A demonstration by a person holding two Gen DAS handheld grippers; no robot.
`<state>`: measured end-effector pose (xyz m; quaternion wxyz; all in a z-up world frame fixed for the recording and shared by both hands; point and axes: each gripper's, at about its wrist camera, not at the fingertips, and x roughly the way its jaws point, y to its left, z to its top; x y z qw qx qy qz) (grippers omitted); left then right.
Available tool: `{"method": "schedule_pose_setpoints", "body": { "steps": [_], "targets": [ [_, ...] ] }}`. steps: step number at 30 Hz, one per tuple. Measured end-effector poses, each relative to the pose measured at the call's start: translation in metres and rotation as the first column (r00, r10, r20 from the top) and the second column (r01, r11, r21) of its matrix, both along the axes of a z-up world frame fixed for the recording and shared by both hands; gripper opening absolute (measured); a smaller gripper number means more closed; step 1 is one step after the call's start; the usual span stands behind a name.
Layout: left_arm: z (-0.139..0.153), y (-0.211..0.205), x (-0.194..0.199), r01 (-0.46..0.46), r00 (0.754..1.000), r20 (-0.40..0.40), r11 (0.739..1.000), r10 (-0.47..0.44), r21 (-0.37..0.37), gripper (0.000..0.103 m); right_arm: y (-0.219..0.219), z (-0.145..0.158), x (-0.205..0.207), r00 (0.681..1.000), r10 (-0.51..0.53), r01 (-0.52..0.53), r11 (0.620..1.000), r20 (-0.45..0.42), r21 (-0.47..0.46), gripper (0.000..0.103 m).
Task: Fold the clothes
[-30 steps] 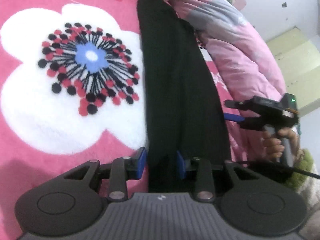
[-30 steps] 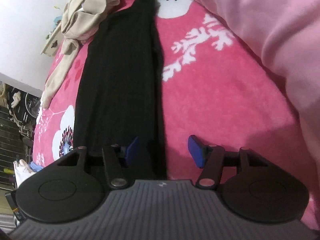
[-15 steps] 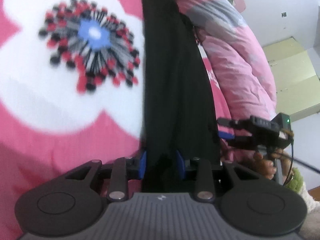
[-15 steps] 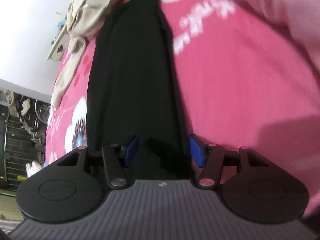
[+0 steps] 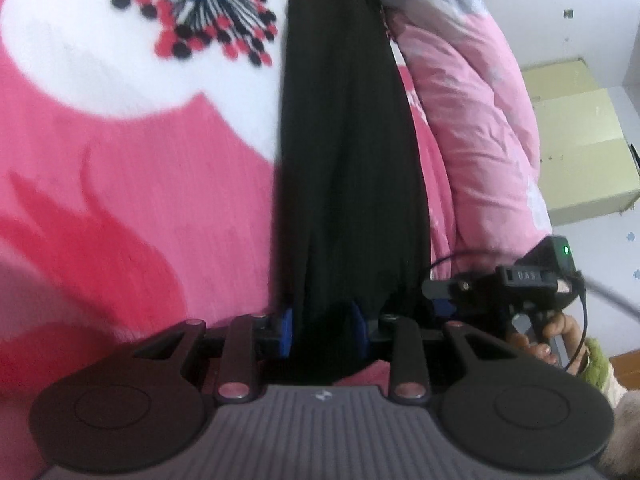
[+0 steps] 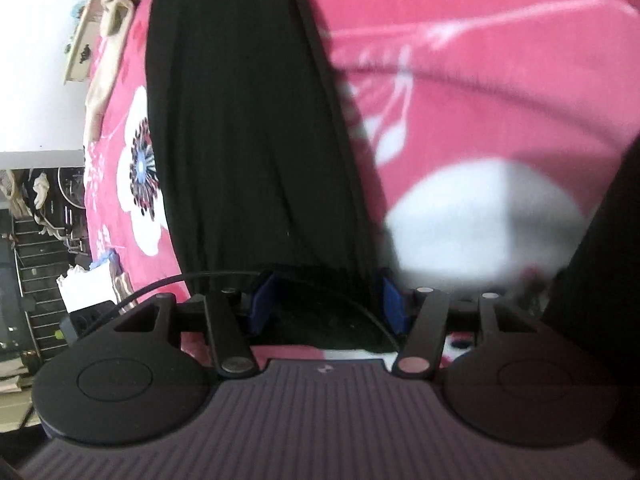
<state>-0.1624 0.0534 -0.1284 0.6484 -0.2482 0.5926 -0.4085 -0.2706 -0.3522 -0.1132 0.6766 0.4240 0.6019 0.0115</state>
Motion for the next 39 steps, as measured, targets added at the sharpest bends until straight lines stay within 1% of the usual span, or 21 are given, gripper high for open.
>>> {"method": "schedule_pose_setpoints", "body": {
  "steps": [4,8,11,13,16,19,21,22,23,24,25,27,28,30,31,33,34,35,37,38,39],
  "targets": [
    [0.001,-0.003,-0.002,0.032,0.999,0.007,0.999,-0.032,0.032,0.024,-0.003,-0.002,-0.002,1.0,-0.011,0.012,1.0,-0.024,0.018,0.051],
    [-0.002,-0.002,0.001,0.022,0.999,-0.034,0.999,-0.02,0.036,0.022,-0.013,-0.002,-0.005,0.996,-0.076,0.077,0.997,-0.04,0.026,0.048],
    [-0.007,0.002,0.004,0.001,0.997,-0.083,1.0,0.001,0.019,0.022,-0.018,-0.002,-0.009,0.992,-0.121,0.122,0.991,-0.031,0.046,0.05],
    [-0.009,0.004,0.004,-0.013,0.994,-0.107,1.0,0.014,0.013,0.022,-0.02,-0.002,-0.01,0.991,-0.129,0.13,0.989,-0.023,0.065,0.057],
    [-0.008,0.003,0.005,-0.015,0.993,-0.113,1.0,0.017,0.023,0.022,-0.016,-0.002,-0.007,0.997,-0.074,0.076,0.994,-0.026,0.08,0.065],
    [-0.003,0.001,0.005,-0.009,0.993,-0.119,0.999,0.014,0.043,0.022,-0.002,0.005,0.007,0.991,0.126,-0.125,0.992,-0.036,0.026,0.065],
    [0.001,-0.003,0.005,-0.001,0.994,-0.111,0.998,0.008,0.063,0.022,0.013,0.019,0.016,0.949,0.313,-0.315,0.947,-0.043,-0.063,0.068],
    [0.004,-0.005,0.005,0.006,0.995,-0.099,0.997,0.002,0.075,0.023,0.021,0.028,0.018,0.912,0.409,-0.411,0.903,-0.043,-0.122,0.071],
    [0.005,-0.007,0.004,0.01,0.996,-0.09,0.997,-0.003,0.082,0.025,0.031,0.038,0.018,0.86,0.508,-0.507,0.845,-0.038,-0.172,0.072],
    [0.006,-0.008,0.004,0.012,0.996,-0.086,0.996,-0.005,0.084,0.026,0.039,0.048,0.017,0.797,0.603,-0.595,0.775,-0.033,-0.214,0.074],
    [0.007,-0.01,0.004,0.015,0.997,-0.081,0.996,-0.008,0.085,0.027,0.046,0.055,0.016,0.744,0.668,-0.655,0.72,-0.027,-0.23,0.078],
    [0.005,-0.01,0.005,0.015,0.996,-0.084,0.997,-0.008,0.08,0.028,0.051,0.066,0.011,0.661,0.75,-0.733,0.645,-0.002,-0.215,0.08],
    [0.004,-0.009,0.006,0.013,0.996,-0.091,0.997,-0.006,0.073,0.028,0.052,0.071,0.009,0.629,0.778,-0.758,0.616,0.012,-0.213,0.081],
    [0.0,-0.006,0.008,0.005,0.993,-0.116,0.999,0.001,0.051,0.027,0.05,0.079,0.005,0.587,0.809,-0.784,0.578,0.034,-0.224,0.081],
    [-0.002,-0.004,0.008,0.0,0.991,-0.131,0.999,0.006,0.04,0.027,0.047,0.083,0.003,0.579,0.813,-0.788,0.576,0.055,-0.218,0.081],
    [-0.004,-0.003,0.01,-0.006,0.99,-0.144,1.0,0.01,0.025,0.027,0.031,0.089,0.001,0.609,0.784,-0.763,0.621,0.119,-0.18,0.081],
    [-0.005,-0.003,0.01,-0.008,0.989,-0.145,1.0,0.011,0.019,0.027,0.021,0.09,0.003,0.661,0.737,-0.72,0.676,0.141,-0.157,0.082],
    [-0.006,-0.002,0.01,-0.009,0.989,-0.147,1.0,0.011,0.015,0.027,0.01,0.088,0.006,0.729,0.667,-0.654,0.745,0.151,-0.131,0.082],
    [-0.008,-0.001,0.01,-0.011,0.989,-0.15,1.0,0.012,0.006,0.027,-0.015,0.073,0.014,0.882,0.455,-0.452,0.891,0.121,-0.05,0.083],
    [-0.009,-0.001,0.01,-0.012,0.988,-0.151,1.0,0.012,0.001,0.027,-0.025,0.063,0.016,0.935,0.342,-0.341,0.94,0.094,-0.024,0.083],
    [-0.009,0.0,0.01,-0.013,0.988,-0.153,1.0,0.012,-0.003,0.027,-0.029,0.053,0.018,0.961,0.265,-0.263,0.964,0.077,-0.032,0.082]
  ]
}}
